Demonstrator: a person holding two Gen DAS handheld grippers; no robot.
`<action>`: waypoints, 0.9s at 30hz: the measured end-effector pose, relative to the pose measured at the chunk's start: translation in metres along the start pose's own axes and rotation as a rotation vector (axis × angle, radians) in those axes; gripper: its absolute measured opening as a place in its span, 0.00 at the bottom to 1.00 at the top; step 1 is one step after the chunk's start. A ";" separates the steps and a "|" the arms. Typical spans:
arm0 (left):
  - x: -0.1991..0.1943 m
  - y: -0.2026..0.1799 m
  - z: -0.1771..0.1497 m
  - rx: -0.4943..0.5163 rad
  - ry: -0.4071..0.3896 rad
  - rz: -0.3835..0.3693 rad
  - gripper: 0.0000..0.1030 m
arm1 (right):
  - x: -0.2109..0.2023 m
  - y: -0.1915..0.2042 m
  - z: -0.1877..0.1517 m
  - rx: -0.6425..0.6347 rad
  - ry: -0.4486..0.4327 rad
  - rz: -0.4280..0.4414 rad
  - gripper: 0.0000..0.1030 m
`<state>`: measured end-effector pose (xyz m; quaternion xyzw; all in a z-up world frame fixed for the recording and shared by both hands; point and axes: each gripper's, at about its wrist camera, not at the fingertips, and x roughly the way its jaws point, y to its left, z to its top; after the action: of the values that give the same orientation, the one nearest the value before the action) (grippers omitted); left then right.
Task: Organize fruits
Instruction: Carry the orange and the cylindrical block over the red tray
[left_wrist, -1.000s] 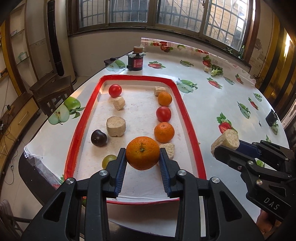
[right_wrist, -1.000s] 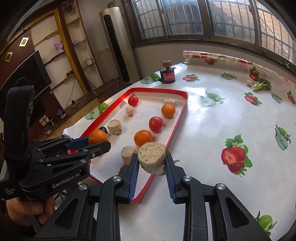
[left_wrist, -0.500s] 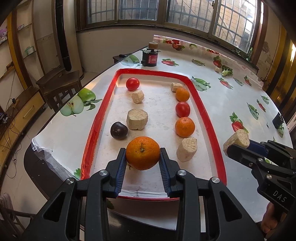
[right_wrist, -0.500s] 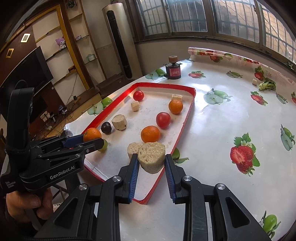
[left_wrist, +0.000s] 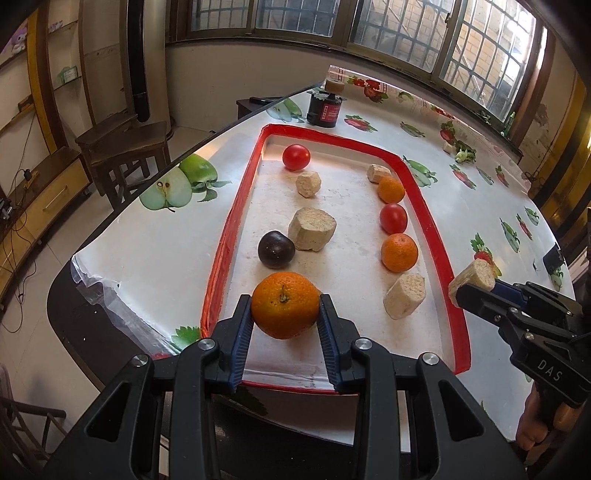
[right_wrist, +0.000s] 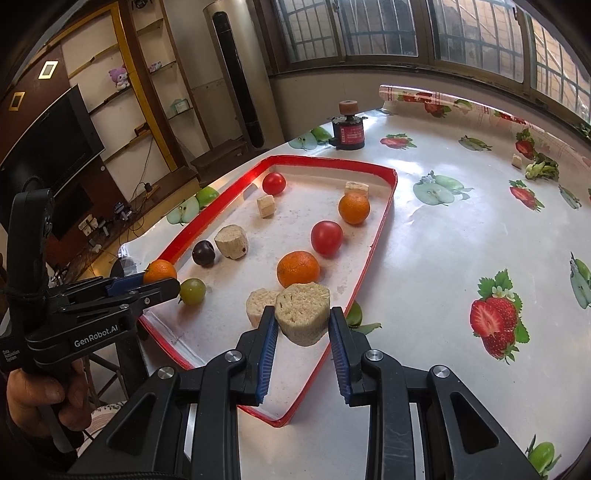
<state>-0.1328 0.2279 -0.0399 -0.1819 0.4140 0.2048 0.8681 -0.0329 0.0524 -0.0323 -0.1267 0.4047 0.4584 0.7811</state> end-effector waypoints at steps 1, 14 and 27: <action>0.000 0.000 0.000 -0.001 0.002 -0.007 0.31 | 0.001 0.002 0.000 -0.005 0.005 0.005 0.28; 0.013 -0.025 -0.008 0.042 0.065 -0.082 0.31 | 0.021 0.008 -0.008 -0.037 0.073 0.036 0.28; 0.014 -0.020 -0.008 0.025 0.086 -0.063 0.32 | 0.031 0.008 -0.008 -0.042 0.103 0.040 0.29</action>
<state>-0.1196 0.2102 -0.0530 -0.1924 0.4477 0.1642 0.8577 -0.0354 0.0709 -0.0590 -0.1581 0.4373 0.4752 0.7470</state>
